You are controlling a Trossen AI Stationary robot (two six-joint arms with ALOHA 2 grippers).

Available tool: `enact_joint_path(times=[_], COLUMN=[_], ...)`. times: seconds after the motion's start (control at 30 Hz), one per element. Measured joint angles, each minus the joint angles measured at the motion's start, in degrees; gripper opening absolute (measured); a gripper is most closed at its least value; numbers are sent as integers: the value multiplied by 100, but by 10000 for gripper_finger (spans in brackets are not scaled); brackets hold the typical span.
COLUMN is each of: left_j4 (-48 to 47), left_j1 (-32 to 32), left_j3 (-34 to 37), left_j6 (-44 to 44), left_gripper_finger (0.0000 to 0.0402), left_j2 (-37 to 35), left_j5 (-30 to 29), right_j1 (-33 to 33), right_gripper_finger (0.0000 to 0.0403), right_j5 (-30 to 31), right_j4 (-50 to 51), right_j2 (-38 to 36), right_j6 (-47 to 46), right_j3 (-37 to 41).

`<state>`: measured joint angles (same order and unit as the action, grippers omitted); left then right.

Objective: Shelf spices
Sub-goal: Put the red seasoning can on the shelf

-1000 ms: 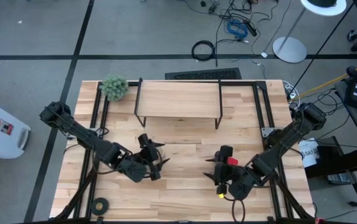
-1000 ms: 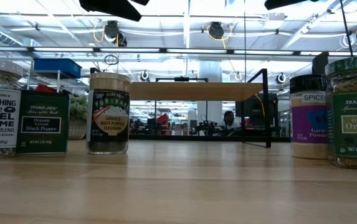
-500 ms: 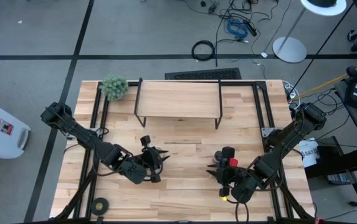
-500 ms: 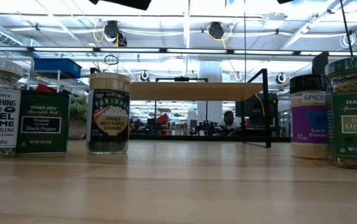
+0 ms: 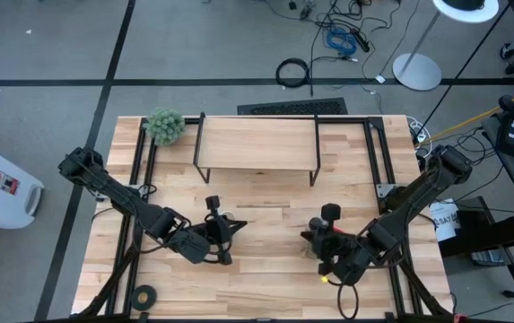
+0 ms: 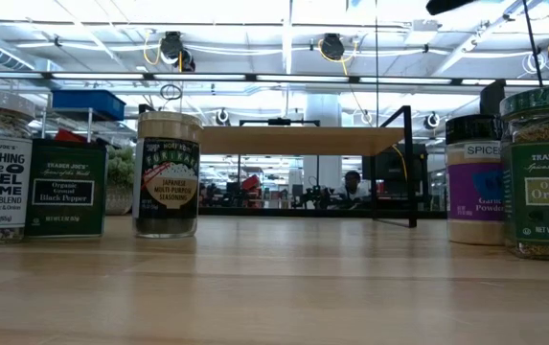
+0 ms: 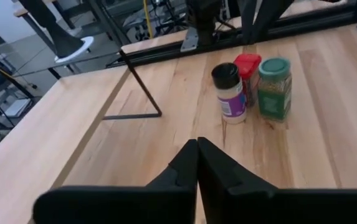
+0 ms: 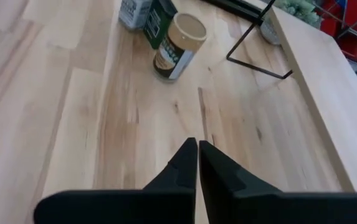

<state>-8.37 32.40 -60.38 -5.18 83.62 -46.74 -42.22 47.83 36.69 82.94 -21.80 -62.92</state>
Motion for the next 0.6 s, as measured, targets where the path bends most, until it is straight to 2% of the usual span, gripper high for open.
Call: enact_joint_path(times=[0.2, 0.6], left_j4=[33, 30], left_j1=[0, -100], left_j3=[0, 0], left_j6=[5, -61], left_gripper_finger=[14, 15], left_j2=[-14, -12], left_j5=[0, -3], right_j1=[-176, -608], right_gripper_finger=[3, 2], right_j5=[-7, 24], right_j4=[108, 1117], right_j2=[-330, -700], right_j6=[-225, -1086], right_j3=[0, 0])
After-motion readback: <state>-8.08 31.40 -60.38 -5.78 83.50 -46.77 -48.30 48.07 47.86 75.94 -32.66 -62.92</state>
